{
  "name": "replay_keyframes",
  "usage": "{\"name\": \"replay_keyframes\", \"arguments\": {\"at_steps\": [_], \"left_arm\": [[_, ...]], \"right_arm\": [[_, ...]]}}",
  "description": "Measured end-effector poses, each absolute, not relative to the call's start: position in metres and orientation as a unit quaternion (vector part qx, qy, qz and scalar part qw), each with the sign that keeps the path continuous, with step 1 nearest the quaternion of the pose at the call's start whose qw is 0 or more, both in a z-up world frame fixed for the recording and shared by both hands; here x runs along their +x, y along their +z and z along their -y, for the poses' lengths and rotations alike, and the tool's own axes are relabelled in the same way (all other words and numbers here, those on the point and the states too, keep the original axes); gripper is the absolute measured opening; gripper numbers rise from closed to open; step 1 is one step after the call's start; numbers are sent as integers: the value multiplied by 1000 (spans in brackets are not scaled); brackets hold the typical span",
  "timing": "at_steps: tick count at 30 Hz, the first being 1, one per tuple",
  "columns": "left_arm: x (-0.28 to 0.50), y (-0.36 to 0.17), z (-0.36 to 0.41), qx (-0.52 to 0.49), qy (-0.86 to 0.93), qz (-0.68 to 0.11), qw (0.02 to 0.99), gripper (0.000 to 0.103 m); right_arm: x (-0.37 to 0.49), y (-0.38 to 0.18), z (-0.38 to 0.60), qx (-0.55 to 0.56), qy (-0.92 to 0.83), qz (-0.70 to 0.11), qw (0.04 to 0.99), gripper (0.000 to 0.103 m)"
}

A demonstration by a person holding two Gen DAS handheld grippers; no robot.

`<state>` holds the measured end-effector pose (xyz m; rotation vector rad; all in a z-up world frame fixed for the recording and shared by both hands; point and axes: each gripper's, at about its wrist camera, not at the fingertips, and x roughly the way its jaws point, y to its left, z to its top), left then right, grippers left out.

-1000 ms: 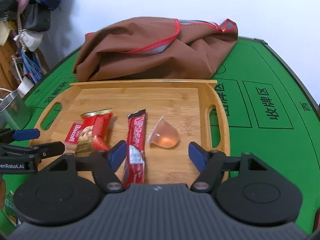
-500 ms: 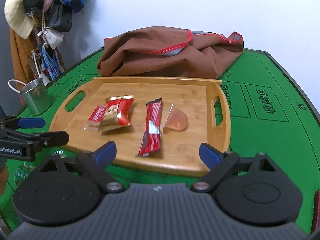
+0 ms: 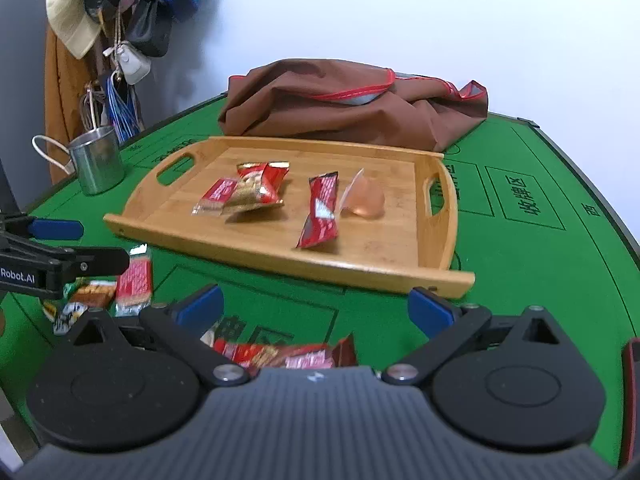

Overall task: Organize snacks
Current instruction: 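Withdraw both tools from the tray back toward the snack pile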

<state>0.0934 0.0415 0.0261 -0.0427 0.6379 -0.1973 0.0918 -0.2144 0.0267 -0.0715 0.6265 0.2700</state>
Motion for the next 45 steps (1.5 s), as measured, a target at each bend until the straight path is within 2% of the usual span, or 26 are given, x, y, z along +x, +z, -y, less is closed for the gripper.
{"name": "replay_keyframes", "arguments": {"at_steps": [10, 28, 38, 45], "left_arm": [[62, 13, -40, -28, -67, -307, 949, 103], [44, 3, -41, -7, -12, -296, 955, 103], [38, 11, -66, -37, 28, -291, 956, 103], [44, 1, -77, -58, 47, -319, 945, 95]], "right_arm": [[62, 11, 201, -65, 103, -270, 955, 103], [60, -1, 196, -59, 100, -284, 952, 103], [68, -1, 197, -47, 100, -300, 948, 103], [72, 0, 193, -55, 96, -307, 945, 103]]}}
